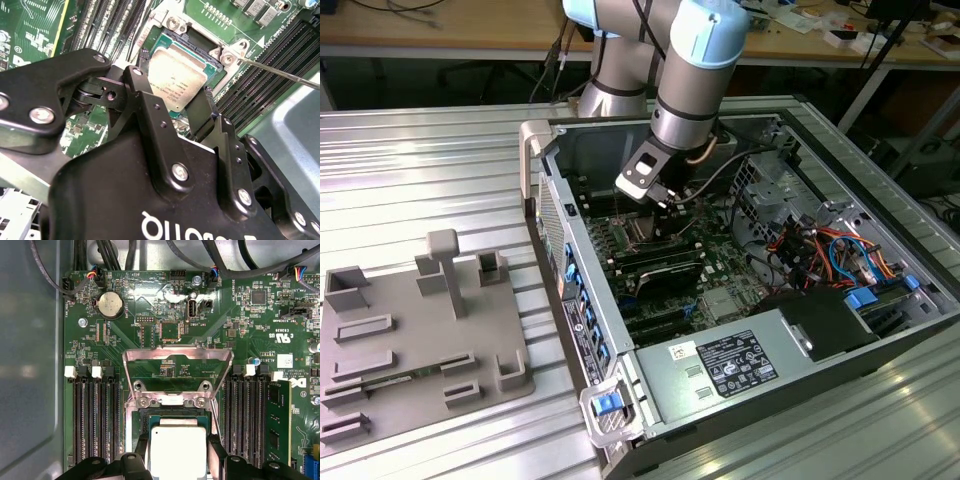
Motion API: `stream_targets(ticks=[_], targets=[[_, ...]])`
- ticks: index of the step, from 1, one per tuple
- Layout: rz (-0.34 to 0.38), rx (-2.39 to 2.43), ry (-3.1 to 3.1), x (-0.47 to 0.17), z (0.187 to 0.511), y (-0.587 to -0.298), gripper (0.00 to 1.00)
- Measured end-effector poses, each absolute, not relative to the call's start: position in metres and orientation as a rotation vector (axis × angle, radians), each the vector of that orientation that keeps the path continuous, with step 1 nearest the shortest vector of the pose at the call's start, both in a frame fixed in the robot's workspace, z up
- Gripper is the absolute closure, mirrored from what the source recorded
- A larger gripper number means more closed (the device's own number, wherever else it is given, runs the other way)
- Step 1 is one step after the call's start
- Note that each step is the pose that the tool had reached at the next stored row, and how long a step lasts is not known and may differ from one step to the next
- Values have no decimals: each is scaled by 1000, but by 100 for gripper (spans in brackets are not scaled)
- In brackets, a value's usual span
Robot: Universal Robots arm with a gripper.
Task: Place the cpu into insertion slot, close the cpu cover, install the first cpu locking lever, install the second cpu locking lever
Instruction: 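Place the cpu into insertion slot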
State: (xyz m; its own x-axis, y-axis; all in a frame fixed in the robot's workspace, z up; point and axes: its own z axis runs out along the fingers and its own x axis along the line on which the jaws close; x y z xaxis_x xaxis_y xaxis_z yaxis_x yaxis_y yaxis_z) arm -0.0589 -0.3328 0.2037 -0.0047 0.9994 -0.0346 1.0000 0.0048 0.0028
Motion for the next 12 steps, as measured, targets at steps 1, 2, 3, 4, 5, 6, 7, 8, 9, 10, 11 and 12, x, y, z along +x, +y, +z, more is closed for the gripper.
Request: stream_targets(ticks=[1,2,3,4,5,6,7,8,9,10,11,12], targets=[[-36,2197,2208,-59,203,-333,45],[-36,2196,2208,-59,203,-333,45],[-36,2194,2210,-59,203,-333,45],[-35,2193,2212,-59,203,-333,45],[-35,2189,2216,-59,203,-333,45],[-35,2186,2219,-59,202,-333,45],[-35,2183,2221,-59,202,-333,45],[-35,2181,2224,-59,201,-333,45],[-35,2178,2227,-59,201,-333,45],[-35,2176,2228,-59,201,-333,45],[-35,2175,2230,-59,201,-333,45],[-35,2174,2231,-59,201,-333,45]])
